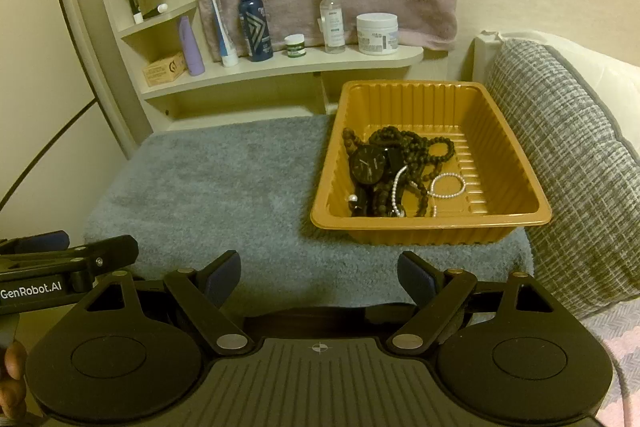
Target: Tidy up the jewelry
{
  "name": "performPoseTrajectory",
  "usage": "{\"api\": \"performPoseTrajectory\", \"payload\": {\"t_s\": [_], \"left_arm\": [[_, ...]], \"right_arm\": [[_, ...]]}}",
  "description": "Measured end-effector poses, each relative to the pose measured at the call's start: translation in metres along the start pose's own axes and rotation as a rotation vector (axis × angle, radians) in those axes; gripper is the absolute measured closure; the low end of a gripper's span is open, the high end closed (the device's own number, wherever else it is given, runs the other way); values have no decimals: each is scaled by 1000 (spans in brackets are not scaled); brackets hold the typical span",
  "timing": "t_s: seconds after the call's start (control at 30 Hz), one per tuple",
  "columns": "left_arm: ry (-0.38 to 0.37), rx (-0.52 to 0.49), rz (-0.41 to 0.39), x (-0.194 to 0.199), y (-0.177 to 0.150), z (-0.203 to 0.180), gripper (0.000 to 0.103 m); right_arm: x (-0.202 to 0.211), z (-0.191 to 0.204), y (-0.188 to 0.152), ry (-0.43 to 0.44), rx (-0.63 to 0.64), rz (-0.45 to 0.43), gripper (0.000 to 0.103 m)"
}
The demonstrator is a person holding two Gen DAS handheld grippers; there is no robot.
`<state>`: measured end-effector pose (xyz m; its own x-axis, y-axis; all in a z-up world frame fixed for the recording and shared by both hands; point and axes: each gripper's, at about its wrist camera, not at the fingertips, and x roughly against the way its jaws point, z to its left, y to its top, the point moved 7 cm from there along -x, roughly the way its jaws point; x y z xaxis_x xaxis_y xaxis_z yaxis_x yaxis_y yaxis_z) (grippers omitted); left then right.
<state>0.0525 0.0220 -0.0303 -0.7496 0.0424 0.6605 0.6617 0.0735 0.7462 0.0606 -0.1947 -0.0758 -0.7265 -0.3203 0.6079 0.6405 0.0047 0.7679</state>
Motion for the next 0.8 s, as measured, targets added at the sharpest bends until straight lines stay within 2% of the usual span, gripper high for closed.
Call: {"api": "performPoseTrajectory", "payload": {"t_s": [0.8], "left_arm": [[0, -6, -2, 1, 1, -1, 1]], "right_arm": [[0, 1, -2, 3, -6, 1, 18]]}}
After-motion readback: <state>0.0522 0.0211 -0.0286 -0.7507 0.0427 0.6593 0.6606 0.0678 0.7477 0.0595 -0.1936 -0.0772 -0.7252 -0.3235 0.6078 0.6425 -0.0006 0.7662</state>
